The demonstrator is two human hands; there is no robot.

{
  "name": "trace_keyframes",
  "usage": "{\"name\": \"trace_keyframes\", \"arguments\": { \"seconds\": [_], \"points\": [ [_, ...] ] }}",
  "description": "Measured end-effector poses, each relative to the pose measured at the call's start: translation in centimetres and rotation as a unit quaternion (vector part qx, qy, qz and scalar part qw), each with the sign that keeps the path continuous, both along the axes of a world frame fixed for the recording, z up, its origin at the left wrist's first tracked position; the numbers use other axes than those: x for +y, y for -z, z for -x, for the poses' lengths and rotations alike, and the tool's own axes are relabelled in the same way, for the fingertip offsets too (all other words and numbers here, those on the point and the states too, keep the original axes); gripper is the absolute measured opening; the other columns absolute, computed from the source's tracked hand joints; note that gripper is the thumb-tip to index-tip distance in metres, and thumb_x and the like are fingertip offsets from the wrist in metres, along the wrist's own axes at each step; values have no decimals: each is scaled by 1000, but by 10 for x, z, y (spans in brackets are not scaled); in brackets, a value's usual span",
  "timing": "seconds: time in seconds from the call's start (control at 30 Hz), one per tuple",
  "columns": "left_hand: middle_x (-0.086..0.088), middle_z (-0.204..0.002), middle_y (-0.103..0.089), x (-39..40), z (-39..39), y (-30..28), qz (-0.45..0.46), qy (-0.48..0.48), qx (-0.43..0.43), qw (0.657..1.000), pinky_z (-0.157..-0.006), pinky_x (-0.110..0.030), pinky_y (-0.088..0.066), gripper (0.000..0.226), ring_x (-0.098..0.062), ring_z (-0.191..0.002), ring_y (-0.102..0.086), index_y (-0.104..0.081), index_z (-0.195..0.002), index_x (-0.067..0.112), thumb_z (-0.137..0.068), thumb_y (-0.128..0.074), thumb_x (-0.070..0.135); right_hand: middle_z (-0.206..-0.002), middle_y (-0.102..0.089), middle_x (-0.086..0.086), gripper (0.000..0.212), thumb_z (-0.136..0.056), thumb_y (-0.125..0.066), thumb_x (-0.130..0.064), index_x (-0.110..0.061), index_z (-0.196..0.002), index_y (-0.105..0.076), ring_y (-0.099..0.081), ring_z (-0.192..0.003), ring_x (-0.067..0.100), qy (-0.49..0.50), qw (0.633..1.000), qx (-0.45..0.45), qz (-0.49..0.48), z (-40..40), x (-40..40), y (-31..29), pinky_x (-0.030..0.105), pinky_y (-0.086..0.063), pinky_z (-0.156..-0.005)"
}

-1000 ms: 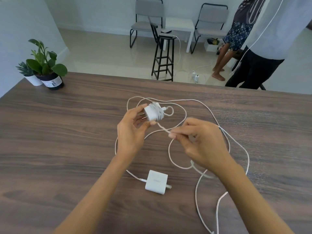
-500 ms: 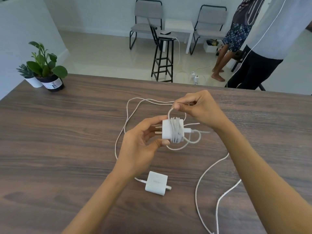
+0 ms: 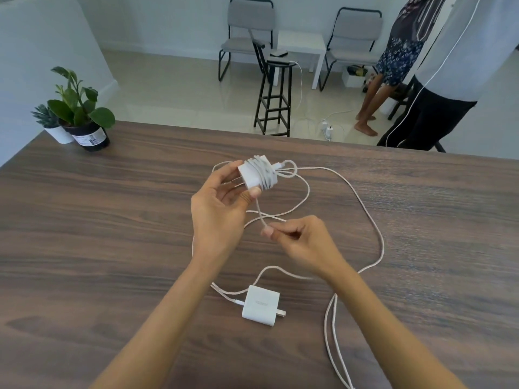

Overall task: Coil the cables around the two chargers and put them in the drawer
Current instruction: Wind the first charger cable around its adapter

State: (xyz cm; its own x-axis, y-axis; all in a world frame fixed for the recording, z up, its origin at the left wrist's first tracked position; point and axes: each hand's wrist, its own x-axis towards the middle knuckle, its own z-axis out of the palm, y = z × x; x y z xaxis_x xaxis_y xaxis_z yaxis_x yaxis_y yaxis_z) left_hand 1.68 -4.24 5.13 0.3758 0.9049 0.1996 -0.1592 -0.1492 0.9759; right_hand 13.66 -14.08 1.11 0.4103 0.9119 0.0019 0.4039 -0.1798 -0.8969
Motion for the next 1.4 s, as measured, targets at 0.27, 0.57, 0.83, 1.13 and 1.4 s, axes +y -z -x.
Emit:
{"name": "trace_keyframes", "arguments": {
  "seconds": [0.27, 0.57, 0.83, 1.13, 1.4],
  "points": [
    [-2, -112, -66, 10, -8, 24, -78, -41, 86, 992, -90, -30, -53, 47, -9, -102, -64, -60, -116, 15, -73, -76, 2, -60, -52, -3, 31, -88, -45, -38, -18, -80, -66, -49, -57, 19, -27, 936, -351, 1, 4, -19, -50, 33, -45, -51],
    [3, -108, -63, 42, -11, 39, -115, -103, 140, 978, -82, -8, -47, 48, -11, -94, -64, -61, -116, 15, -71, -78, 6, -51, -51, -1, 32, -85, -56, -31, -6, -71, -69, -47, -58, 19, -49, 944, -325, -37, 5, -52, -107, 24, -36, -49],
    [-3, -107, -68, 30, -23, 61, -109, 14, 158, 981, -87, -24, -53, 52, -13, -93, -67, -65, -110, 12, -63, -81, -1, -59, -57, -4, 9, -81, -71, -22, -25, -87, -76, -45, -52, 8, -37, 962, -243, -116, -28, -27, -129, 12, -32, -50],
    [6, -106, -68, -21, -18, 68, -113, 114, 144, 977, -87, -22, -52, 57, -6, -94, -66, -64, -110, 27, -63, -80, -3, -68, -64, -15, 12, -80, -72, -12, -10, -92, -74, -56, -59, -5, -19, 978, -149, -143, -68, 30, -117, 7, -39, -58],
    [6, -105, -69, -46, 3, 36, -10, 145, 38, 989, -85, -26, -53, 63, -13, -98, -66, -67, -109, 22, -63, -71, -21, -88, -73, 6, 19, -75, -76, -13, -6, -92, -74, -65, -73, -5, 34, 996, -65, -59, -99, 53, -71, 9, -49, -72]
  ]
}}
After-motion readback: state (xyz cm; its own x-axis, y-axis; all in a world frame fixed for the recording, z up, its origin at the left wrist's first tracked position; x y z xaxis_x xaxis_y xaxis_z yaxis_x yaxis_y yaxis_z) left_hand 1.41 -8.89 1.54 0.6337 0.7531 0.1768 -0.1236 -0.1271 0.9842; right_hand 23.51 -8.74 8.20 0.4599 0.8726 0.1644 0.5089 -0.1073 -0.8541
